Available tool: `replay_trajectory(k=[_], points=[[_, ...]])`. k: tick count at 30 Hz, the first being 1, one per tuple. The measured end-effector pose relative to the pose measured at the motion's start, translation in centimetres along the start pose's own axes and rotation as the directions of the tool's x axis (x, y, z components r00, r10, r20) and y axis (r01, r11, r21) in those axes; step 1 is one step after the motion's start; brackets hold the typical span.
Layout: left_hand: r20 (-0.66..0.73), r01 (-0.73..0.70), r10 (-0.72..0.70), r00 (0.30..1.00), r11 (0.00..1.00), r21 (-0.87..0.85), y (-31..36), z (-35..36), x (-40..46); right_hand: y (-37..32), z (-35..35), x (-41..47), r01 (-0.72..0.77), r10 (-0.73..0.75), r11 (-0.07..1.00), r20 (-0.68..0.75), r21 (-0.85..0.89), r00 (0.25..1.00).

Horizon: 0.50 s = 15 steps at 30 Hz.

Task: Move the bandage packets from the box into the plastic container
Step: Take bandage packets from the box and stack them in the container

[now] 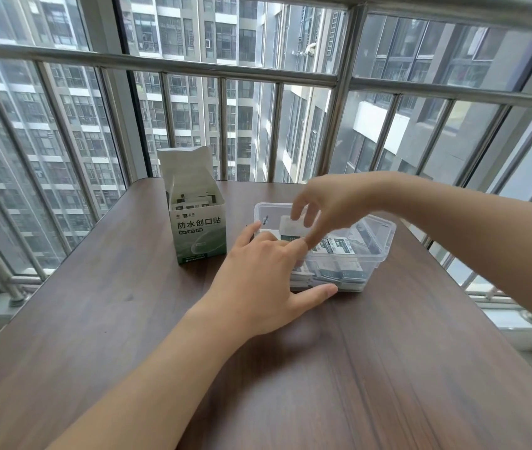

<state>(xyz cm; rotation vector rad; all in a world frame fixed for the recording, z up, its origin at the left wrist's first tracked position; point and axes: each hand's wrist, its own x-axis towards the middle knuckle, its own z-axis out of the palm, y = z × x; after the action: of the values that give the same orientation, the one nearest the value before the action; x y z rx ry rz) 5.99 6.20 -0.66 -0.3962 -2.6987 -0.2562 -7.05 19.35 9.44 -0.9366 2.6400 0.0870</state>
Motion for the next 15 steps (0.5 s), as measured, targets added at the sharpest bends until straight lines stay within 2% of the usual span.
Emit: replay_trajectory(k=[3,6,15], points=[[-0.017,0.009,-0.009,1.0,1.0,-0.01,0.0,0.1,0.0,0.1,0.1,-0.8,-0.02,0.034,0.992,0.109,-0.124,0.993],[-0.027,0.009,-0.009,1.0,1.0,-0.01,0.0,0.3,-0.1,-0.2,1.1,-0.9,-0.012,0.048,0.971,0.143,-0.24,0.989],[-0.023,0.005,-0.006,1.0,1.0,-0.016,0.0,0.2,-0.1,-0.1,1.6,0.1,-0.001,0.022,0.97,0.082,-0.245,0.996]])
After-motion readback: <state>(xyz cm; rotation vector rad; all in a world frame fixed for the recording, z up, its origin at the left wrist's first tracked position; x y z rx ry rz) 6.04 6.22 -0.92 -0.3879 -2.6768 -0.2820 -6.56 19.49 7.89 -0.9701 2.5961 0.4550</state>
